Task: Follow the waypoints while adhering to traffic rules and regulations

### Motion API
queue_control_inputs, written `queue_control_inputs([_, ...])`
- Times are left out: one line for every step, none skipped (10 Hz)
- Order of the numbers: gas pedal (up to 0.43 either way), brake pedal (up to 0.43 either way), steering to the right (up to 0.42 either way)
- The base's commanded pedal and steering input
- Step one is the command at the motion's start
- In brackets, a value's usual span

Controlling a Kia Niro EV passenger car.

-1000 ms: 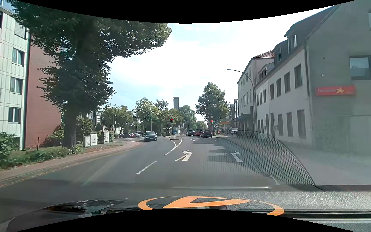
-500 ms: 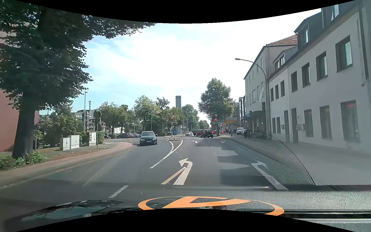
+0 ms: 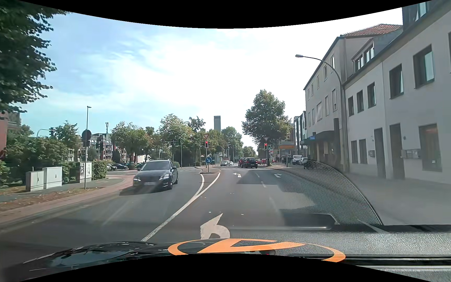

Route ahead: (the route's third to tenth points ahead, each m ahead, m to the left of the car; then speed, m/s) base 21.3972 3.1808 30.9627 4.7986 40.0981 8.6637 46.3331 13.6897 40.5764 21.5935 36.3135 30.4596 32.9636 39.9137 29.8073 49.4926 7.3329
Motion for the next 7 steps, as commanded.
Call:
queue_control_inputs([0.000,0.177,-0.006])
queue_control_inputs([0.000,0.171,-0.005])
queue_control_inputs([0.000,0.177,-0.005])
queue_control_inputs([0.000,0.171,-0.005])
queue_control_inputs([0.000,0.177,-0.005])
queue_control_inputs([0.000,0.171,-0.004])
queue_control_inputs([0.000,0.171,-0.003])
